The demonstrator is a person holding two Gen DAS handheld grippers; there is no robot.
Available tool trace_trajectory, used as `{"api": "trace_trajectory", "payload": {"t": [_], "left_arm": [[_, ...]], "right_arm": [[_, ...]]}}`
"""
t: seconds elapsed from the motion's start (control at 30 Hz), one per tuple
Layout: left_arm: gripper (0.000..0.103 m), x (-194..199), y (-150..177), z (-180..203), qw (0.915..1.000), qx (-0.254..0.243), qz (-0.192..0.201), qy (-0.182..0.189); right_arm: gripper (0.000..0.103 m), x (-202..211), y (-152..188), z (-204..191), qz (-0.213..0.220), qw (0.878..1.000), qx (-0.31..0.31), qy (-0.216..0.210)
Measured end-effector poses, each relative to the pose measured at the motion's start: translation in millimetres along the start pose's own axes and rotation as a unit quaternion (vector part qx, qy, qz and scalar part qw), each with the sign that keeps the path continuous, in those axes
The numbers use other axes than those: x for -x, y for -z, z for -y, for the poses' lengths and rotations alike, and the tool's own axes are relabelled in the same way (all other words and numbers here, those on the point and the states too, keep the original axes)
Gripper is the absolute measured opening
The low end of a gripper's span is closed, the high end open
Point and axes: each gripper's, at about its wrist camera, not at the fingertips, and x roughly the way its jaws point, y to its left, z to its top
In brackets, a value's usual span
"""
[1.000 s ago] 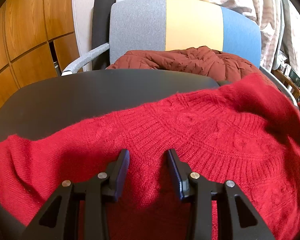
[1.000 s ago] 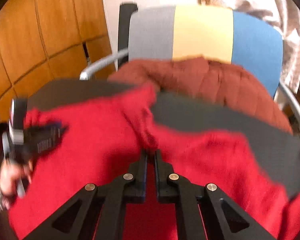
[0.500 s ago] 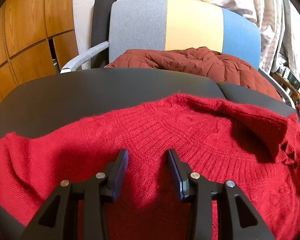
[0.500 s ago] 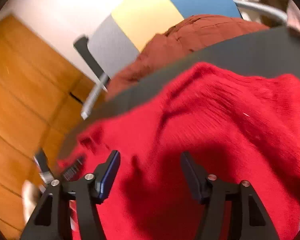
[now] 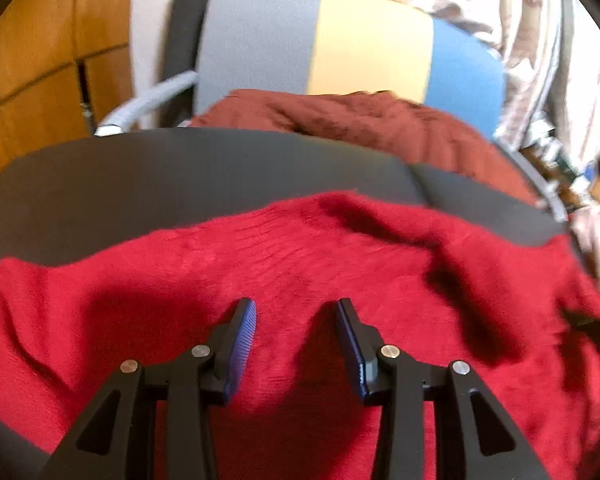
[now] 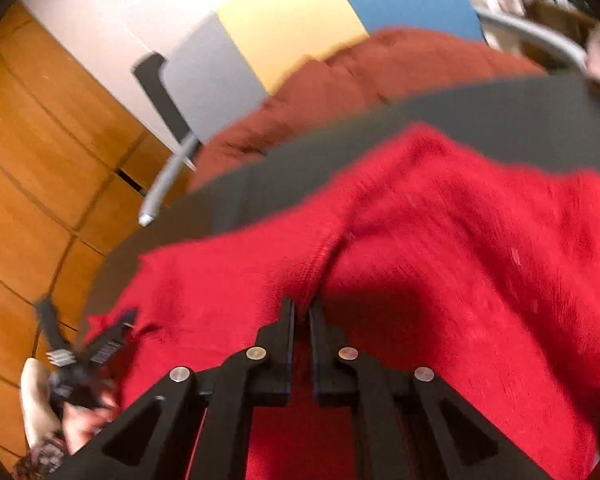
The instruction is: Fold clothes
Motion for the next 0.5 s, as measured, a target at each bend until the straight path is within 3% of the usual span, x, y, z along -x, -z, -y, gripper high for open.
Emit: {"api": "trace_trajectory", "payload": {"t": [0.13, 0.2, 0.33, 0.4, 0.47, 0.5], "left_arm": [[0.043, 21.2, -9.8, 21.0, 0.9974, 0.033, 0.019, 0.061], [0.046, 10.3, -16.2, 39.1, 0.9961, 0.036, -0.011, 0.08], [0.046, -31.8, -20.4, 64.4, 0.9893, 0.054, -0.095, 0.096], [0.046, -36.9, -20.0, 73.7, 0.9924, 0.038, -0.085, 0.081], [0.04, -37.0, -18.3, 82.9, 0.9917, 0.02, -0.083, 0.096], [0.022, -37.4, -17.2, 86.0, 0.9903, 0.013, -0.088, 0.107]], "right_arm": [[0.005, -3.7, 5.1, 12.9, 0.019, 1.0, -0.01, -0.019], [0.005, -2.7, 7.6, 21.3, 0.026, 0.998, -0.032, -0.039], [0.005, -2.3, 9.2, 18.0, 0.029, 0.999, -0.027, -0.037], [0.005, -2.1, 11.0, 18.1, 0.031, 0.998, -0.032, -0.045], [0.005, 0.0, 12.1, 20.9, 0.033, 0.997, -0.036, -0.052], [0.005, 2.3, 13.2, 22.2, 0.034, 0.997, -0.036, -0.052]]}}
